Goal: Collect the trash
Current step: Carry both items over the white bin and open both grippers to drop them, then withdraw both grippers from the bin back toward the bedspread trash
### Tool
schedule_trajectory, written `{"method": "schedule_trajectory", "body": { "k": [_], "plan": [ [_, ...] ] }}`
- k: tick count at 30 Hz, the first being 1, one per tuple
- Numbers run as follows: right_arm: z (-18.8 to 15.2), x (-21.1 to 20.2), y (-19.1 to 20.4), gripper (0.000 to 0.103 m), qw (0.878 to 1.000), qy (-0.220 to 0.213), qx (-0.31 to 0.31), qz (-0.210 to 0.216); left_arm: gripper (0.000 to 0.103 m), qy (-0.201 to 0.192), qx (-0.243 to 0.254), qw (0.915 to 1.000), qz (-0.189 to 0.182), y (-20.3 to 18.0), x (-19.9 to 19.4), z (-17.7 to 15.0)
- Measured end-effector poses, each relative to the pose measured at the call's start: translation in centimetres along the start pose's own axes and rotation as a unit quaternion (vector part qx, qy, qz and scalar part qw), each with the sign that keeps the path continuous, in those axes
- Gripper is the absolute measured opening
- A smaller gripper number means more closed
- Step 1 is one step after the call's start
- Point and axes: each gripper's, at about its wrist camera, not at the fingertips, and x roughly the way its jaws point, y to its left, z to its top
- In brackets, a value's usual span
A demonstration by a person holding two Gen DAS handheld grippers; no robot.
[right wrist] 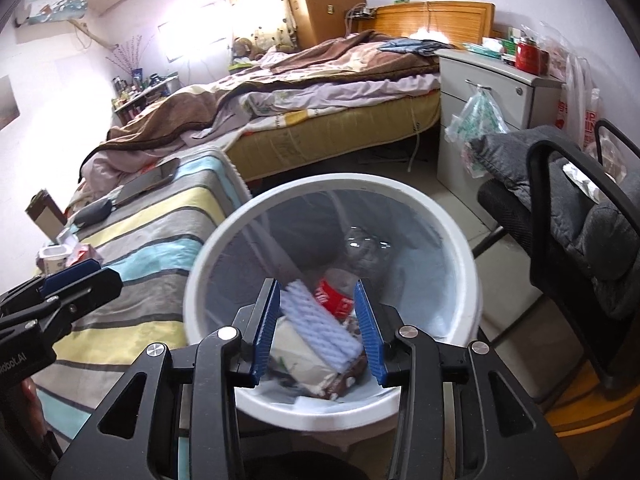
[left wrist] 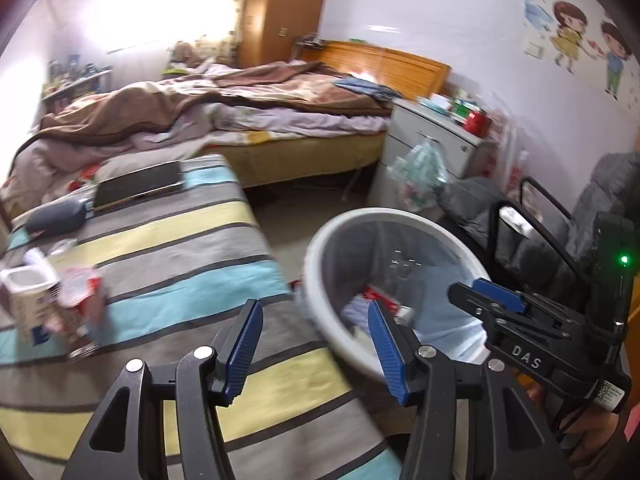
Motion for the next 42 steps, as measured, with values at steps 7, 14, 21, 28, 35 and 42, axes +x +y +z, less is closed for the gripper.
{"method": "schedule_trajectory", "body": {
  "k": [7,14,21,28,35,42],
  "plan": [
    [-0.2,-0.3,2.6,0.041,0.999,-0.006,-0.019,0.025,0.055,-0.024,-0.033,0.9983,0.042,4.6,-3.1,-1.0],
    [-0.3,0.0,5.9,0.042,0.997,-0.006,-0.040,0.059,0.055,-0.039,-0.077,0.9917,0.095,10.3,-5.8,-2.8],
    [-0.5,0.3,9.5,0.043,0.993,-0.006,-0.065,0.095,0.055,-0.047,-0.127,0.9814,0.137,15.5,-8.3,-4.4],
    [-0.8,1.1,13.5,0.050,0.987,0.006,-0.094,0.130,0.055,-0.050,-0.155,0.9733,0.162,19.7,-9.6,-5.6],
    [-1.0,1.6,17.1,0.050,0.980,0.013,-0.121,0.155,0.055,-0.045,-0.165,0.9696,0.175,22.9,-9.8,-5.9],
    [-0.7,2.7,19.4,0.051,0.977,0.021,-0.135,0.164,0.055,-0.033,-0.173,0.9661,0.189,26.2,-8.4,-4.5]
  ]
}}
